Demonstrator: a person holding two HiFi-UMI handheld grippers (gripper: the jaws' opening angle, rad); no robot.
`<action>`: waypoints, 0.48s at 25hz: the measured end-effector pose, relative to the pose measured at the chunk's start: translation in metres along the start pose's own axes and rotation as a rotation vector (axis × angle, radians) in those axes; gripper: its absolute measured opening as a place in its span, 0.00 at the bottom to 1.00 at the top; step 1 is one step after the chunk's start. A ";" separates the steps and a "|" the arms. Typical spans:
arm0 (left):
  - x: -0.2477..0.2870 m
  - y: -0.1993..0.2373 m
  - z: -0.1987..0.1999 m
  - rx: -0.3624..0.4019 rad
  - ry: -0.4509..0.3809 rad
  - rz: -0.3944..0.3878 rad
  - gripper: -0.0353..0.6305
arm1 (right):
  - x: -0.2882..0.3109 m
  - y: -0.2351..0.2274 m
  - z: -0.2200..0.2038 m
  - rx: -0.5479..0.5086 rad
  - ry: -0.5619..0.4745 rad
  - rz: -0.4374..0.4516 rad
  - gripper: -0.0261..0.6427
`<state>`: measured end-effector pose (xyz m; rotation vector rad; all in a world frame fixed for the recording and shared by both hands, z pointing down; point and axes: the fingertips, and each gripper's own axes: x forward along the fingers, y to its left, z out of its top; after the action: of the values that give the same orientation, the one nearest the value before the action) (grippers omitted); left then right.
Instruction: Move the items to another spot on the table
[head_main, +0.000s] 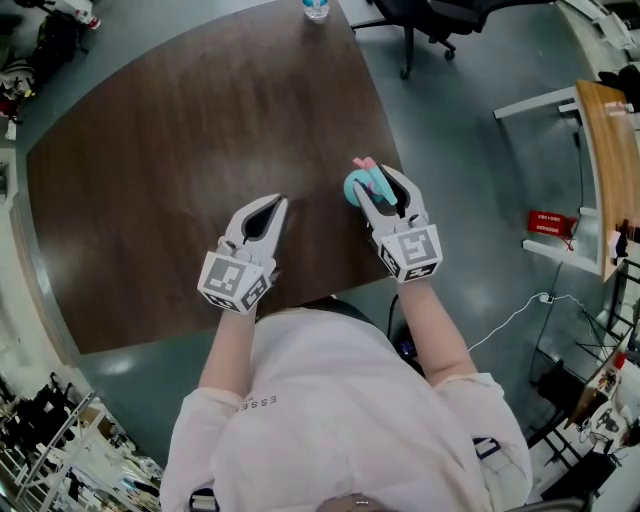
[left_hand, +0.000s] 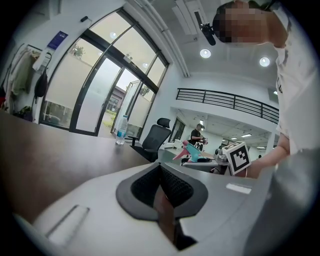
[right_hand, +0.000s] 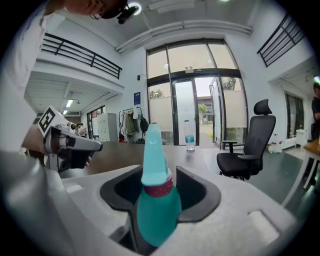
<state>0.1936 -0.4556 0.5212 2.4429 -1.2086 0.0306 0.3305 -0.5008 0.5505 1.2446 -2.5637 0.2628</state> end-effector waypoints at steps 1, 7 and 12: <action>-0.001 -0.001 0.002 0.004 -0.003 -0.003 0.08 | -0.002 0.002 0.001 -0.007 -0.002 0.005 0.32; -0.013 -0.019 0.016 0.037 -0.041 -0.022 0.08 | -0.025 0.010 0.011 -0.005 -0.013 0.015 0.31; -0.037 -0.045 0.025 0.069 -0.101 -0.012 0.08 | -0.067 0.021 0.018 0.000 -0.054 0.021 0.31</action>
<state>0.2008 -0.4123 0.4751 2.5386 -1.2552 -0.0560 0.3506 -0.4436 0.5109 1.2413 -2.6239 0.2364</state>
